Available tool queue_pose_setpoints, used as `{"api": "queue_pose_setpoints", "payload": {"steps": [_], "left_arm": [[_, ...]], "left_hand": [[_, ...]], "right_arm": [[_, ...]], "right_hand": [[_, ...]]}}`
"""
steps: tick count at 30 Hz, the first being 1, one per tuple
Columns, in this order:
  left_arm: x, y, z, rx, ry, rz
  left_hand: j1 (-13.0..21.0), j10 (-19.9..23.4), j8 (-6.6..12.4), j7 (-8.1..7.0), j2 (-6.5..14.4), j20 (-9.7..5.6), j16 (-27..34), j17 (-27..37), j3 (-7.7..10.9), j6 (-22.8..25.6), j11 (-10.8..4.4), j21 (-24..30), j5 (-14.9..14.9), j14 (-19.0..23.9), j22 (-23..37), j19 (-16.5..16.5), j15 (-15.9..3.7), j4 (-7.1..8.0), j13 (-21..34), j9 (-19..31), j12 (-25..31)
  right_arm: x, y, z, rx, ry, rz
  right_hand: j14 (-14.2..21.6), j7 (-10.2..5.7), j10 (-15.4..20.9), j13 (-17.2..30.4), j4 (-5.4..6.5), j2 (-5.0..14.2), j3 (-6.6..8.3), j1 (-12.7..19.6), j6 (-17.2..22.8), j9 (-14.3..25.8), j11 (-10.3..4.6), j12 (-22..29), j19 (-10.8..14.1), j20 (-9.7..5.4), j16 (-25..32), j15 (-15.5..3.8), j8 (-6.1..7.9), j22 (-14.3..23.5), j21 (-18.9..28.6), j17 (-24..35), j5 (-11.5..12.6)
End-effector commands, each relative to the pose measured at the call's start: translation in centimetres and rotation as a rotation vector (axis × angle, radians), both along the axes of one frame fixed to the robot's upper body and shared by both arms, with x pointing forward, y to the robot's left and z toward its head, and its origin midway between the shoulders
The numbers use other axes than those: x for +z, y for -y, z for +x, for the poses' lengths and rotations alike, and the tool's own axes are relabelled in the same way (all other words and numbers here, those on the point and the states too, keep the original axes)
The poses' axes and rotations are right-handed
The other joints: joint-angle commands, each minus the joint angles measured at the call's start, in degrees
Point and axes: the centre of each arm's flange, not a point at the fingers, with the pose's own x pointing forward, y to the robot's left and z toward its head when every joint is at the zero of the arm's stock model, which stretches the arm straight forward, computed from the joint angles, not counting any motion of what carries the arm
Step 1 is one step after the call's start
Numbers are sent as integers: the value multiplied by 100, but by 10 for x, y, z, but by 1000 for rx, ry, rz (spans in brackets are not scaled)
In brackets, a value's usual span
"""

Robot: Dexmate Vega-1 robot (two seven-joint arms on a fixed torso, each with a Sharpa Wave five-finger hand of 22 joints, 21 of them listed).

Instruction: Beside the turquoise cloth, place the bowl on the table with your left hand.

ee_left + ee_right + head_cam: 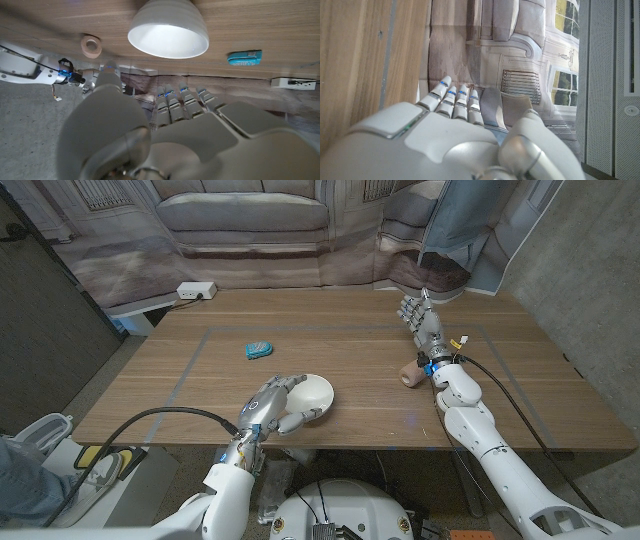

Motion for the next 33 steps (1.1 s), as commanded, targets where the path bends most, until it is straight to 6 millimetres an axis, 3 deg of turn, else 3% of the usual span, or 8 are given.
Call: {"api": "queue_pose_setpoints", "payload": {"steps": [1, 16, 33], "left_arm": [[-2, 14, 2, 8, -19, 28], [-7, 21, -3, 50, -36, 21], [-7, 23, 9, 68, -70, 40]], "left_hand": [[60, 28, 19, -17, 3, -253, -14, 18, -26, 60, -3, 31, 7, 62, 28, 31, -246, 3, 30, 15, -7], [79, 85, 25, -31, 3, -238, -22, 18, -47, 132, -17, 29, 4, 88, 29, 42, -249, 16, 31, 15, -7], [104, 119, 14, -46, 12, -223, -34, 18, -67, 171, -45, 26, 2, 103, 30, 53, -256, 30, 31, 14, -21]], "right_arm": [[-2, 5, 2, 5, -1, 6], [-4, 2, 10, 27, -8, 5], [-6, 5, 13, 23, -9, 16]], "right_hand": [[41, -9, 34, 23, 7, 17, -21, 11, 33, 13, 0, -11, 54, -14, -11, 14, -5, 6, -5, 7, 41], [46, -9, 39, 23, 2, 22, -28, 11, 31, 14, -6, -14, 62, -12, -11, 6, -7, 7, -23, 7, 42], [54, -7, 46, 24, -2, 26, -35, 11, 37, 14, 4, -16, 71, -14, -9, 15, -6, 8, -39, 8, 43]]}}
